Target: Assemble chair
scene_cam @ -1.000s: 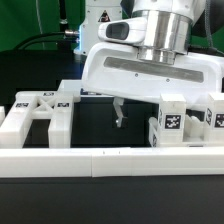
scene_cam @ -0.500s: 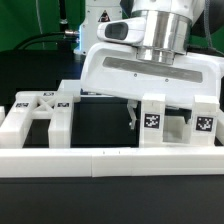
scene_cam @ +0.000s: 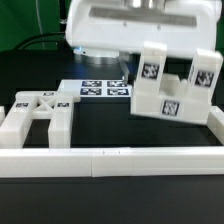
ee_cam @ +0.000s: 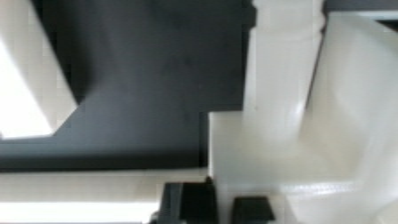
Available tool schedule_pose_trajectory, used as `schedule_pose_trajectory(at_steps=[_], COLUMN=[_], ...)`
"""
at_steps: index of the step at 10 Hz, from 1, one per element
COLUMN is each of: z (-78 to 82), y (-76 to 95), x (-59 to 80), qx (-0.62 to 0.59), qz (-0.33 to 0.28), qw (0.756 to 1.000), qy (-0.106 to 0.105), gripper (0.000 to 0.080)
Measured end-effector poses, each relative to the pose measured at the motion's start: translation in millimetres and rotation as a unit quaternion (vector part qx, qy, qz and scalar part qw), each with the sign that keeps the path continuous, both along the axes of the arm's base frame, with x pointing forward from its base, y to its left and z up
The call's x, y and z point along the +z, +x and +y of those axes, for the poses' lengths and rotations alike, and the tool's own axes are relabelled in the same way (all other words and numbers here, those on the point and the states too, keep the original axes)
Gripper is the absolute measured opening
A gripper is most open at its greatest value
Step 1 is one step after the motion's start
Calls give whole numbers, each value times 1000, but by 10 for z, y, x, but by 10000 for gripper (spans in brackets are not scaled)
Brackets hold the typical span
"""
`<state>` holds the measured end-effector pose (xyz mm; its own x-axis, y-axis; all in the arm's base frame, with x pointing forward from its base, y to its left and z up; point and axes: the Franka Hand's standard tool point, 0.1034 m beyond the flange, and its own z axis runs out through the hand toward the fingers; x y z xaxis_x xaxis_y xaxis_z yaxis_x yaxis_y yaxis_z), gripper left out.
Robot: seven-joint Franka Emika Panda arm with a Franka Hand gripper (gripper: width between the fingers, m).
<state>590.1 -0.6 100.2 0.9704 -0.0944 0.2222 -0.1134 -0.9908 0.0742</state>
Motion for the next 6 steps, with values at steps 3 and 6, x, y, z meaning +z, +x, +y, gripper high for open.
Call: schedule_pose_trajectory(at_steps=[3,6], z=[-108,-71], y=[8,-90], x=[117,85], qx=[15,9], qz=[12,121], qw=[1000,992], qy=[1,22], gripper=[32,32])
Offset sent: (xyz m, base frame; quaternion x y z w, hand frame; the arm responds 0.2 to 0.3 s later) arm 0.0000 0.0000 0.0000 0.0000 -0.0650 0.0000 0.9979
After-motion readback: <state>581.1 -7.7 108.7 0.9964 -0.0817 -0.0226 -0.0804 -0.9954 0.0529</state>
